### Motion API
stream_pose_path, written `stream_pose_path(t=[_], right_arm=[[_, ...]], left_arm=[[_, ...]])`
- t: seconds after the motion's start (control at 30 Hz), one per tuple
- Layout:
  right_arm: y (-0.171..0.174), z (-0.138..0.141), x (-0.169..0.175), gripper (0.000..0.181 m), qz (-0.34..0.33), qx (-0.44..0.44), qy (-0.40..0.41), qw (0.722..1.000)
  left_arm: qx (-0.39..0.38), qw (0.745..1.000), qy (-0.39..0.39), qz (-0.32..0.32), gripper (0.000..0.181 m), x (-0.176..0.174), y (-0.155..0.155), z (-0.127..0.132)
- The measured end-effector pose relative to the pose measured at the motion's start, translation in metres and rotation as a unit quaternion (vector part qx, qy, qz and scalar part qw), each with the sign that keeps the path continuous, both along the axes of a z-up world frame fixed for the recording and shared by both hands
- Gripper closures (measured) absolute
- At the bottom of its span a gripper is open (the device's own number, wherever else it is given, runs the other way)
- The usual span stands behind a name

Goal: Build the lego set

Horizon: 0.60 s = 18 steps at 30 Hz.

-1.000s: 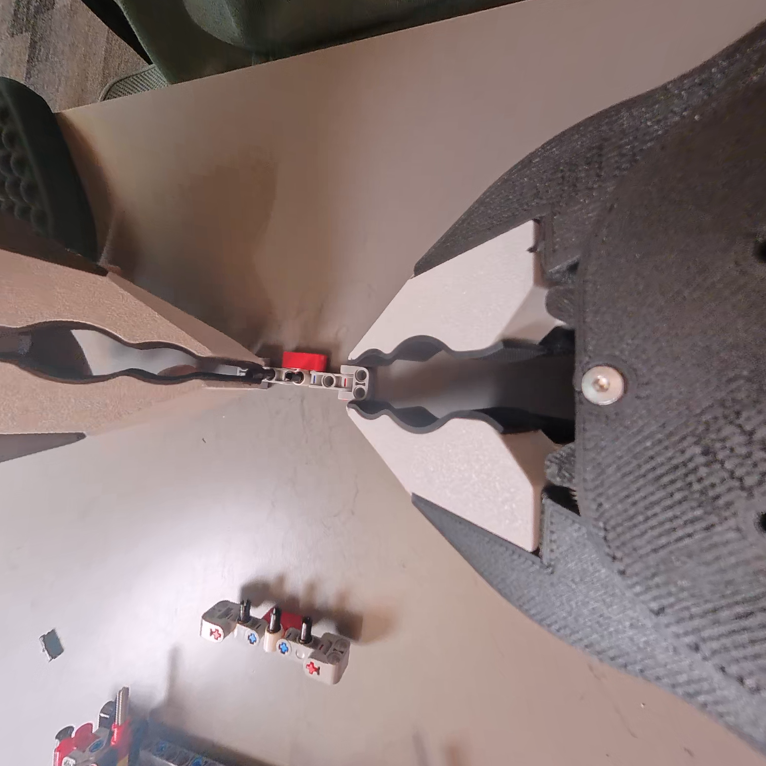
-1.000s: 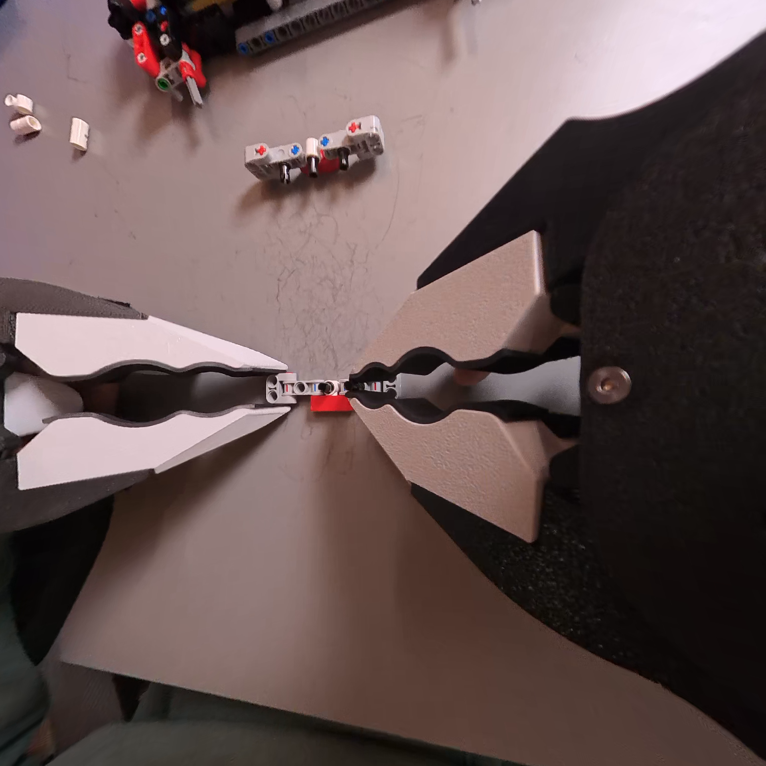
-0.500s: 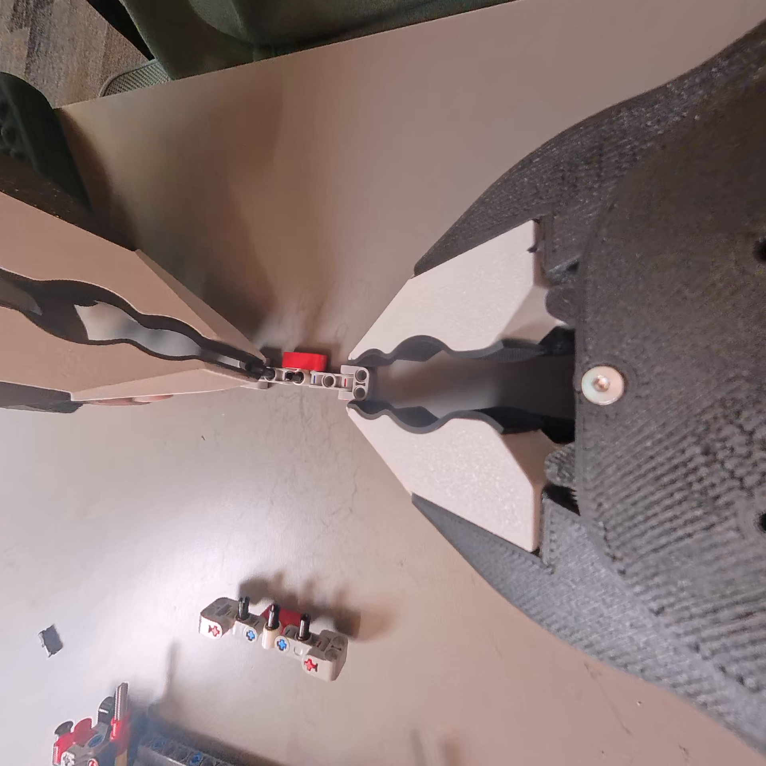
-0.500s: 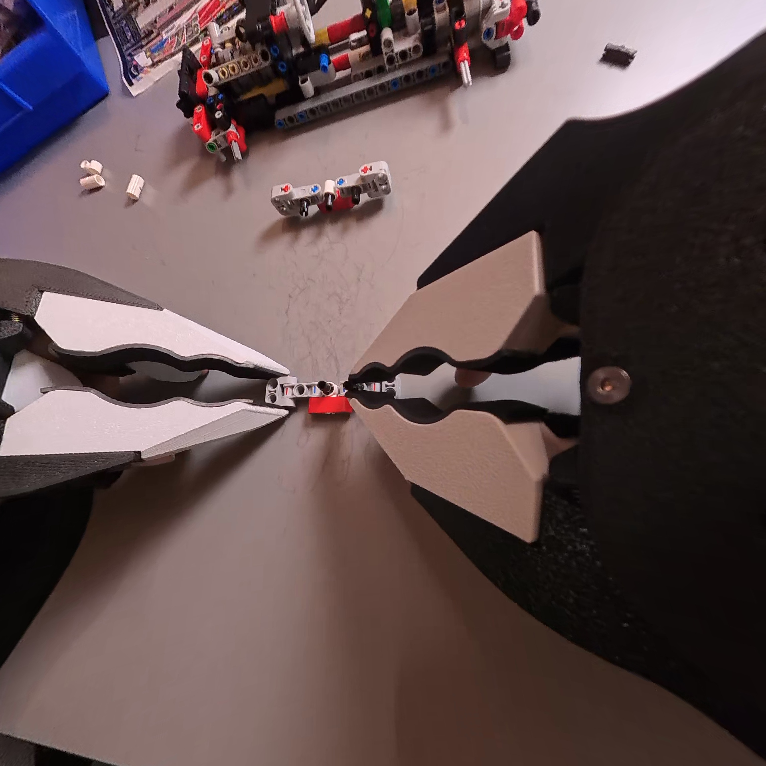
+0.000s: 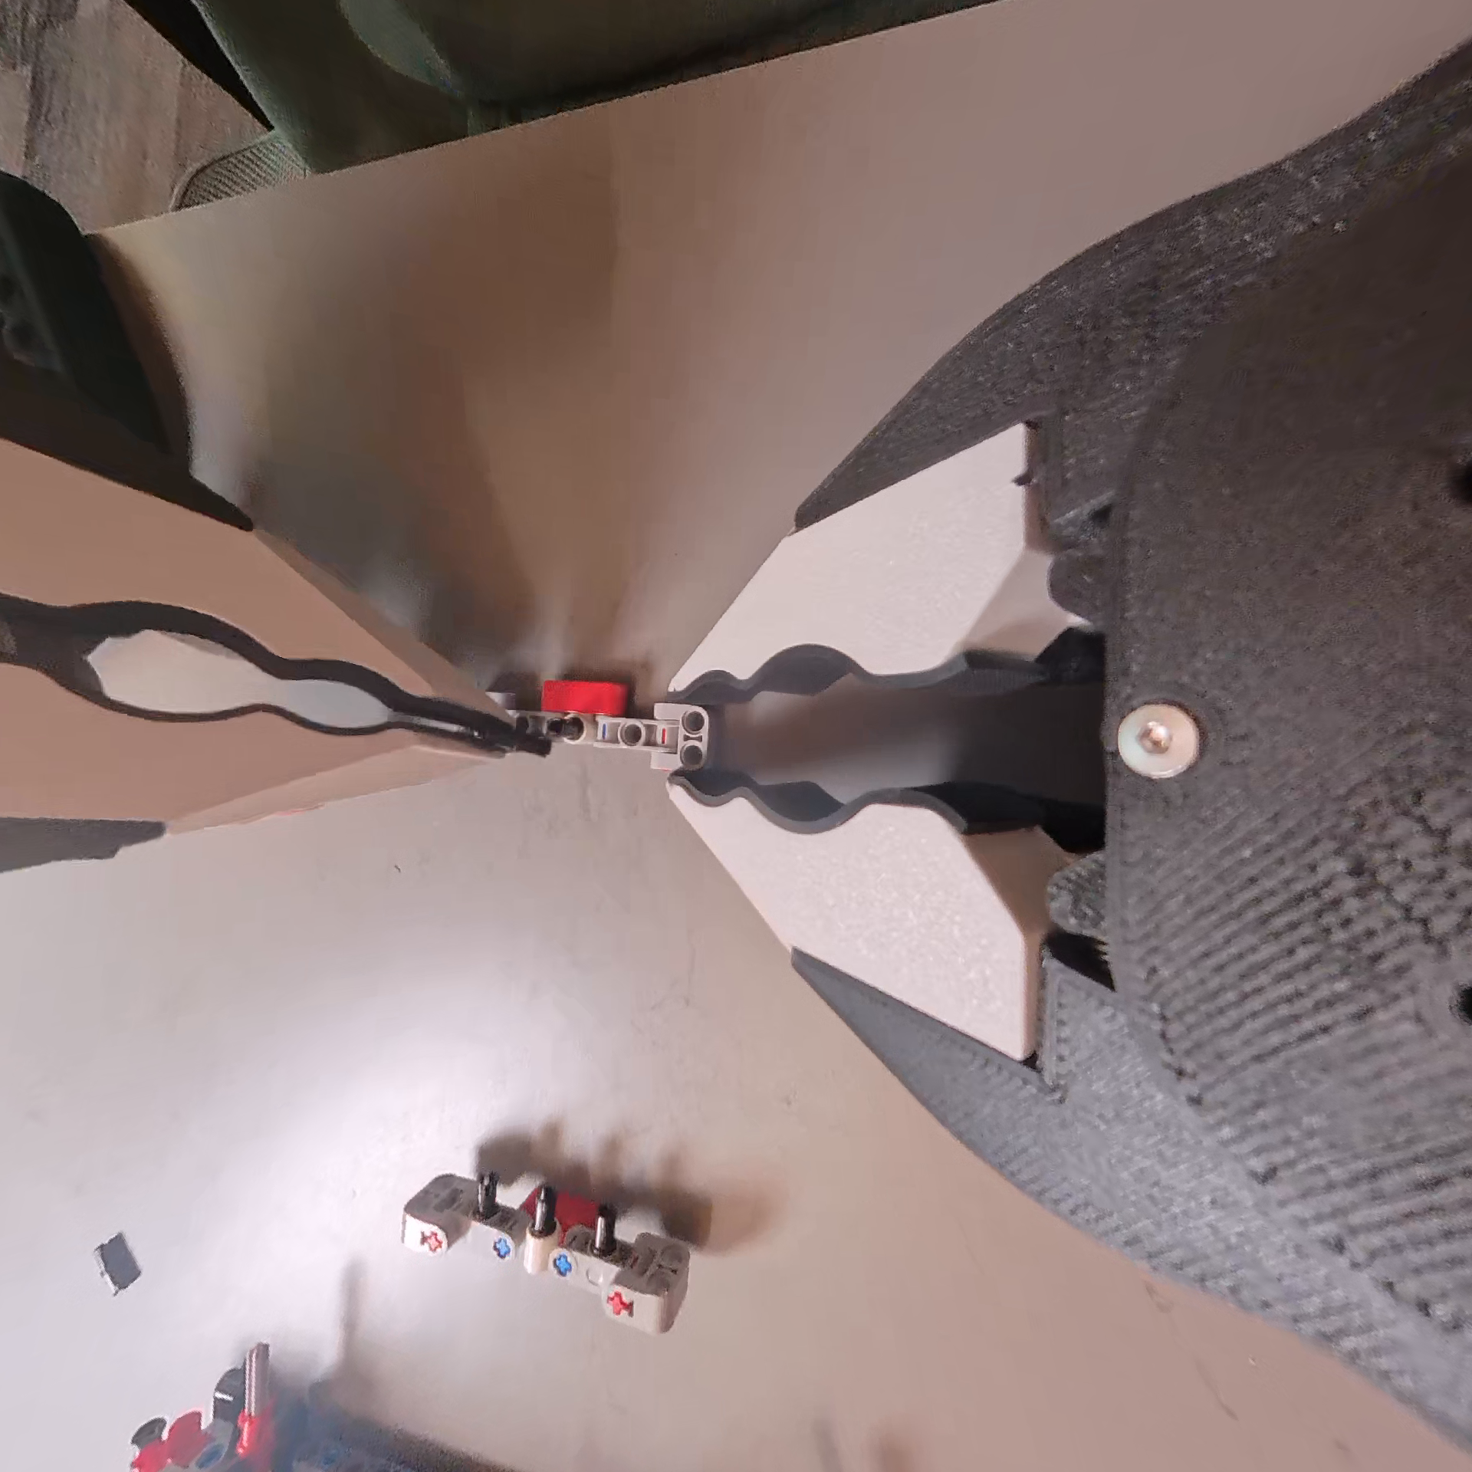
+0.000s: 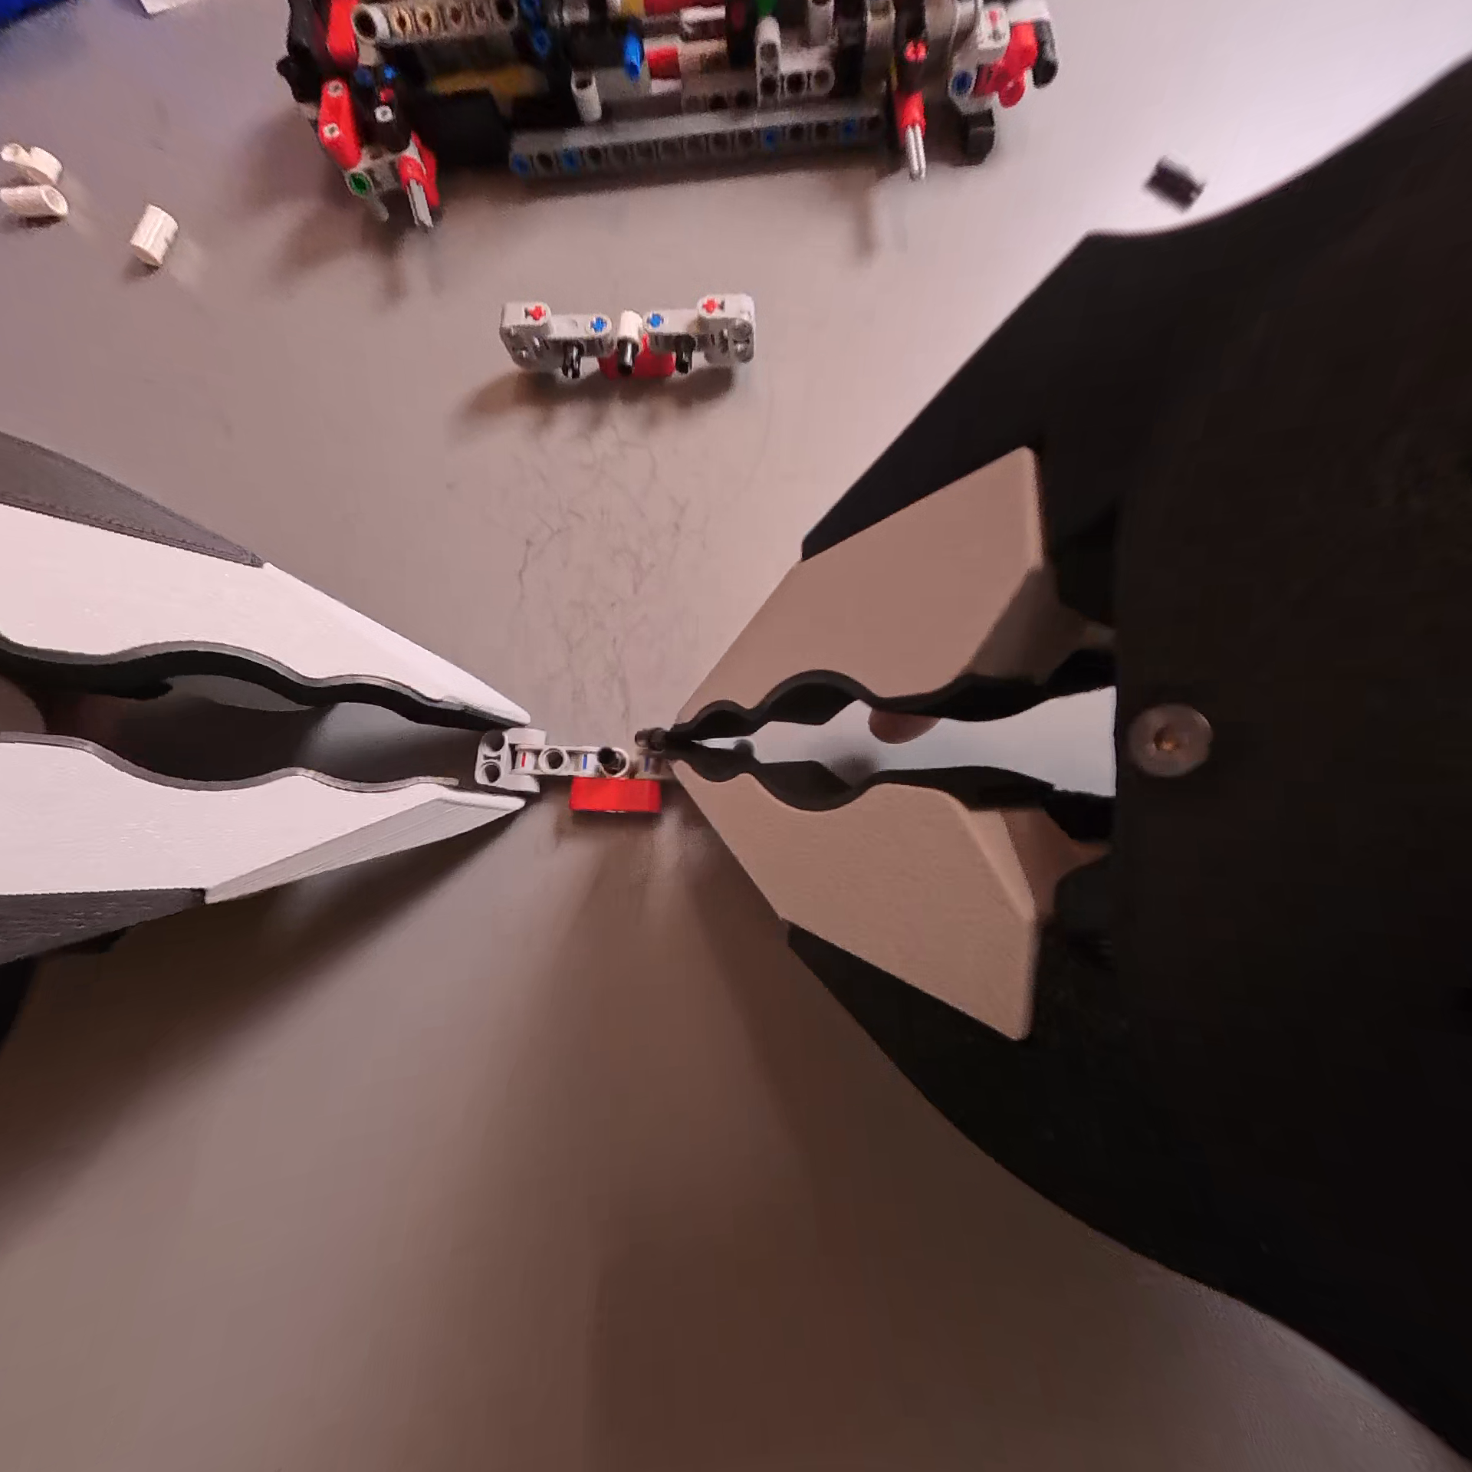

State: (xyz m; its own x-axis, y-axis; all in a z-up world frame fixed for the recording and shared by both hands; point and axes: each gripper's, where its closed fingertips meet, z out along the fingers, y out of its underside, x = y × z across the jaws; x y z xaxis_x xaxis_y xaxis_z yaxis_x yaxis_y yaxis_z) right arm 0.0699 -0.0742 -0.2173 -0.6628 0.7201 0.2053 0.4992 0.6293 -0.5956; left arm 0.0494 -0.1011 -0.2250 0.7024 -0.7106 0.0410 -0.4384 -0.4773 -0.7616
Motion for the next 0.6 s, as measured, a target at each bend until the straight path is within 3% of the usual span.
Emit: stream_pose_path(t=[0.03, 0.2, 0.37, 0.6], right_arm=[[0.000, 0.001, -0.002, 0.181, 0.004, -0.002, 0.006, 1.000], [-0.008, 0.021, -0.008, 0.181, 0.007, -0.072, 0.044, 0.996], [-0.030, 0.043, -0.010, 0.181, 0.026, -0.124, 0.103, 0.987], [-0.034, 0.049, -0.011, 0.181, 0.024, -0.132, 0.136, 0.982]], left_arm=[[0.000, 1.000, 0.000, 0.000, 0.166, 0.000, 0.000, 0.000], [0.008, 1.000, -0.019, -0.001, 0.162, 0.001, 0.000, 0.006], [0.068, 0.987, -0.141, -0.014, 0.166, 0.013, 0.002, 0.050], [0.076, 0.986, -0.142, -0.033, 0.178, 0.020, -0.003, 0.052]])
